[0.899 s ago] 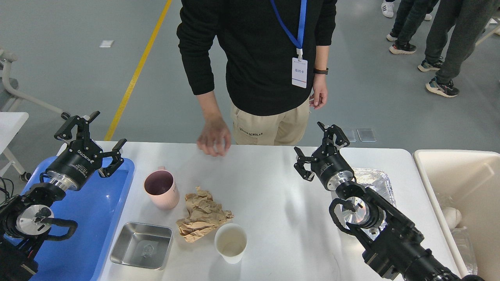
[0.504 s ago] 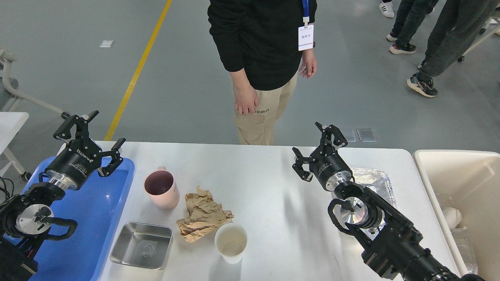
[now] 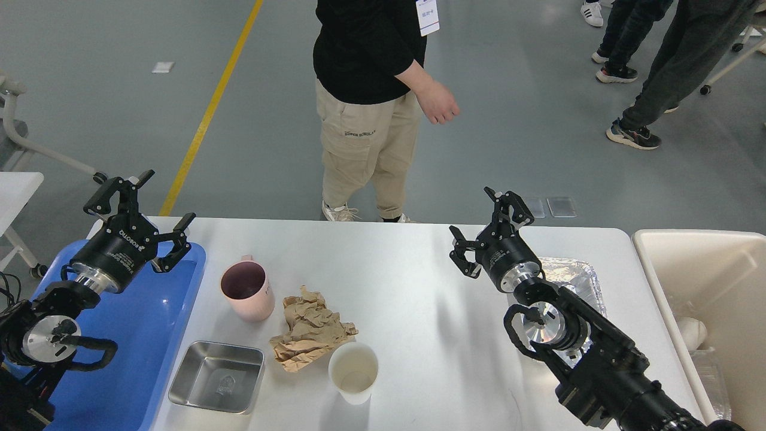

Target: Tidy desktop

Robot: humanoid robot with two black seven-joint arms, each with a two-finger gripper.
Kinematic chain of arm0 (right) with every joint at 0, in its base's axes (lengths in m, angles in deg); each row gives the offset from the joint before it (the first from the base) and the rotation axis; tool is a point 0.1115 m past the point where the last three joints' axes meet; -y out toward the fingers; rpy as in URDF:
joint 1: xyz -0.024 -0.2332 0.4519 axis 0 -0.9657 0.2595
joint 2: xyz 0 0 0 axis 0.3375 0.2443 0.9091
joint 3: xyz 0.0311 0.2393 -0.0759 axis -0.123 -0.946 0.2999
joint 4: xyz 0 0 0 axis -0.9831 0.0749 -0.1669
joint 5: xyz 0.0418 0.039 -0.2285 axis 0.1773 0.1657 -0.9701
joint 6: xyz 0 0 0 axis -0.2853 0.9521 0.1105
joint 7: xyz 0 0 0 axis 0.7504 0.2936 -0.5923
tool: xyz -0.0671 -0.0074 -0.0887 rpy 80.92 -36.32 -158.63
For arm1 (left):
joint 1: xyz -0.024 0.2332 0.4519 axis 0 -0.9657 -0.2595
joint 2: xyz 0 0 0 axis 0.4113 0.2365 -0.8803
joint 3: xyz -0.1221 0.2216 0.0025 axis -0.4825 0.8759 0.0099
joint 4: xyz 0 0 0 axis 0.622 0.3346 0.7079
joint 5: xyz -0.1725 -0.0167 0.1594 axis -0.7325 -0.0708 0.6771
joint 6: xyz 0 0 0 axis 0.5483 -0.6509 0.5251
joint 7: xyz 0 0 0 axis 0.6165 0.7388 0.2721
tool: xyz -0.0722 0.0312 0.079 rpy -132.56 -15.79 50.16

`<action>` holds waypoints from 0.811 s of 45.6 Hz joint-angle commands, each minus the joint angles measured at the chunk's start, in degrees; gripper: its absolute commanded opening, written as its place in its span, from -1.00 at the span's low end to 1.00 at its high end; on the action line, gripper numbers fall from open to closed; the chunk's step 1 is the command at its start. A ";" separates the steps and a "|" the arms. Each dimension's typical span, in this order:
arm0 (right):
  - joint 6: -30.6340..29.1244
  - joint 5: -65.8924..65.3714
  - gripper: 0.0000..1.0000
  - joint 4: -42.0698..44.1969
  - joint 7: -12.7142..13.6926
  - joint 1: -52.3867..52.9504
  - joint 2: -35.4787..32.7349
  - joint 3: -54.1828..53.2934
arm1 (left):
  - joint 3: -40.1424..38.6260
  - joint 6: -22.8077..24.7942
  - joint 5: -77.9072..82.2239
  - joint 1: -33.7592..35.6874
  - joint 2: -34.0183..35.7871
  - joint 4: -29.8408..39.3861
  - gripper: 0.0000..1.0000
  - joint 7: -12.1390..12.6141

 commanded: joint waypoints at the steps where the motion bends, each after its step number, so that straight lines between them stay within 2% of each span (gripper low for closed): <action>1: 0.00 0.03 1.00 -0.08 0.00 -0.01 -0.08 0.00 | 2.37 -0.59 0.05 -1.51 3.74 2.71 0.94 2.39; 3: 0.00 0.03 1.00 -0.08 0.00 0.08 0.10 0.00 | 4.91 -1.46 0.14 -1.95 6.19 3.68 0.94 3.80; 5: 0.00 0.03 1.00 0.01 0.00 0.08 0.27 0.08 | 6.94 -2.08 0.22 -2.83 8.22 4.65 0.94 4.16; 11: 0.00 0.03 1.00 -0.08 0.00 0.25 0.36 0.43 | 11.78 -2.44 0.40 -5.38 16.56 9.47 0.94 4.42; 17: 0.00 0.03 1.00 -0.08 0.00 0.43 0.45 0.70 | 15.82 -2.35 1.10 -8.63 28.07 16.77 0.94 4.51; 23: 0.00 0.03 1.00 -0.17 0.00 0.43 0.45 0.70 | 19.35 -0.42 3.21 -9.86 40.64 20.56 0.94 2.32; 27: 0.00 0.03 1.00 -0.25 0.00 0.43 0.45 0.70 | 19.26 0.81 5.84 -9.60 45.66 20.65 0.94 -1.90; 29: 0.00 0.03 1.00 -0.25 0.00 0.43 0.63 0.79 | 19.17 1.08 7.25 -9.43 47.59 20.65 0.94 -3.22; 37: 0.00 0.03 1.00 -0.43 0.00 0.34 1.94 0.79 | 19.17 1.25 8.40 -9.07 52.44 20.73 0.94 -3.40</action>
